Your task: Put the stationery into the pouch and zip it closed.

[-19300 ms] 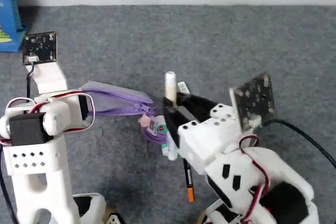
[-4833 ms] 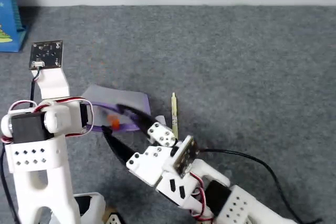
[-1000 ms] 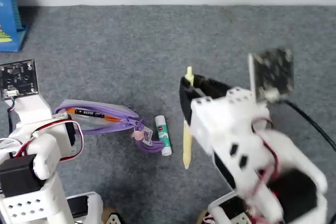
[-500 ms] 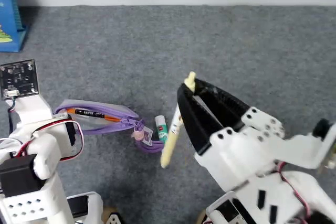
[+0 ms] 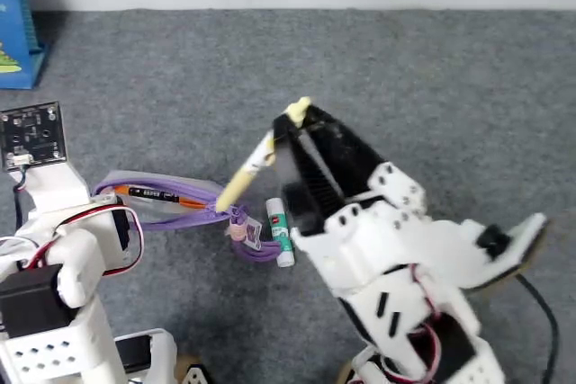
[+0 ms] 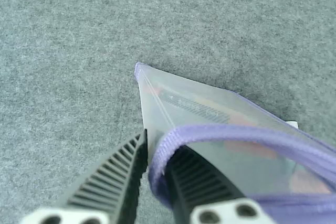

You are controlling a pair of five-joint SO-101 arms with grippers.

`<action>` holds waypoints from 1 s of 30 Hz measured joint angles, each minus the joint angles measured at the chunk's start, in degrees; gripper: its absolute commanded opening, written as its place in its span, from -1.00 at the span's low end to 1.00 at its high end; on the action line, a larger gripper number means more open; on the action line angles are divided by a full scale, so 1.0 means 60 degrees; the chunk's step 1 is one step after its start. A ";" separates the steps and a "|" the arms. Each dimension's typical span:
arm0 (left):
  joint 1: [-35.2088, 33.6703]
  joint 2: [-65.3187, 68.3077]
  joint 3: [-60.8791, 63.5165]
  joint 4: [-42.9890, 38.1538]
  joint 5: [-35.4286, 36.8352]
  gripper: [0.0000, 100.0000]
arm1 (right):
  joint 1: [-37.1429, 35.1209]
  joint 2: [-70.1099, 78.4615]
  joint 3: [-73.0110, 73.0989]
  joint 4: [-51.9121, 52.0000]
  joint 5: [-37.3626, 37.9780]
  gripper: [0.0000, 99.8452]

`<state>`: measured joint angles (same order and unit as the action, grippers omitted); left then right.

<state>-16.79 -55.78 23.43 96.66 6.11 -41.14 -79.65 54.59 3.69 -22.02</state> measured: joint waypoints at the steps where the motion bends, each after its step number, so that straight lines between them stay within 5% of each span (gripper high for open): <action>1: 0.0000 0.0000 0.0000 0.0000 0.0000 -0.97 | -0.0176 0.0073 0.0249 -0.0454 0.0000 -0.98; 10: 0.0000 0.0000 0.0000 0.0000 0.0000 -0.97 | -0.0469 0.2681 0.0733 -0.3414 0.0000 -0.98; 17: 0.0000 -0.0103 0.0366 -0.0264 0.0000 -0.97 | -0.0689 0.4073 0.1465 -0.4103 0.0029 -0.97; 25: -0.0015 -0.0117 0.0440 -0.0352 0.0000 -0.97 | -0.2183 0.3209 0.1861 -0.1978 0.1480 -0.46; 30: -0.0015 -0.0117 0.0440 -0.0352 0.0000 -0.97 | -0.2462 0.1260 0.1875 -0.0044 0.1626 -0.55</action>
<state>-16.88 -56.48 26.07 94.55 6.11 -55.91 -72.09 65.85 3.43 -12.26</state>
